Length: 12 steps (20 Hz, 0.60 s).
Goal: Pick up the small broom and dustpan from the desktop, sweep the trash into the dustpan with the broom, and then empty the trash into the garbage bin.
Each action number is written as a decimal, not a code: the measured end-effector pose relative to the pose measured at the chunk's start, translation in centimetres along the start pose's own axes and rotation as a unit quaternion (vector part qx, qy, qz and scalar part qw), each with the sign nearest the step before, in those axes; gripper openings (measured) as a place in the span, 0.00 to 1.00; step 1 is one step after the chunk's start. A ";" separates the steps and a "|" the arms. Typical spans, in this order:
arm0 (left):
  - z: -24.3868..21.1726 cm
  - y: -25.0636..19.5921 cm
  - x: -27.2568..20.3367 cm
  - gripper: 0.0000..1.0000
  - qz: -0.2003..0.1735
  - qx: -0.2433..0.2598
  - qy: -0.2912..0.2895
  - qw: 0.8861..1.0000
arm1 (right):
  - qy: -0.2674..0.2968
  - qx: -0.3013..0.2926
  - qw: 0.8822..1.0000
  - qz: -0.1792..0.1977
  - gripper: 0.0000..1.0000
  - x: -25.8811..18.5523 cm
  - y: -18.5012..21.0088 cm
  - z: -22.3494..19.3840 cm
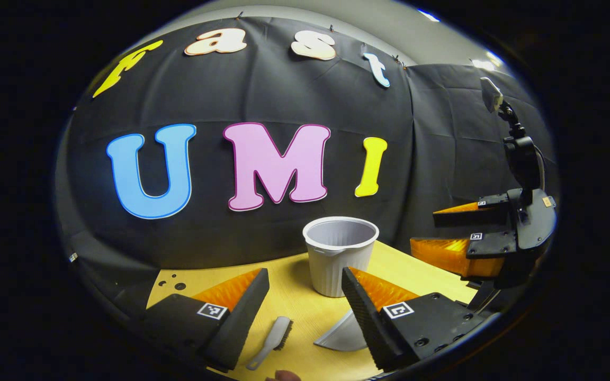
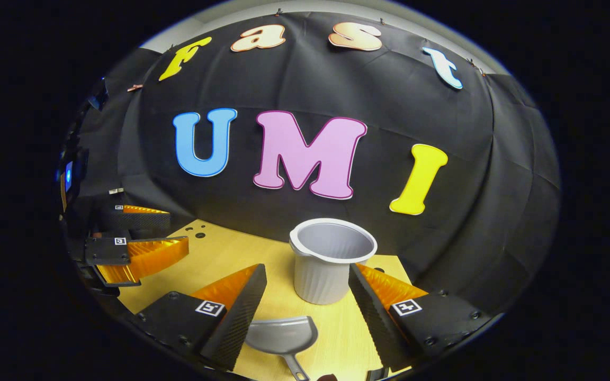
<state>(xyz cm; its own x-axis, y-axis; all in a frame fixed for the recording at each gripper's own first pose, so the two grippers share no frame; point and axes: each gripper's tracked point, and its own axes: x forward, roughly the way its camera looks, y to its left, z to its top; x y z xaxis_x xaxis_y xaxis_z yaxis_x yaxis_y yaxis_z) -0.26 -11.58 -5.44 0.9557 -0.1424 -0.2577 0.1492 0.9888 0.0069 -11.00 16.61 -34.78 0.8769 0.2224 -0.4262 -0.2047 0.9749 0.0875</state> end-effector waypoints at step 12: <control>-1.6 -0.7 -3.3 0.92 0.144 -0.041 0.009 0.989 | -0.032 -0.018 0.993 0.111 0.98 0.2 -0.6 -1.4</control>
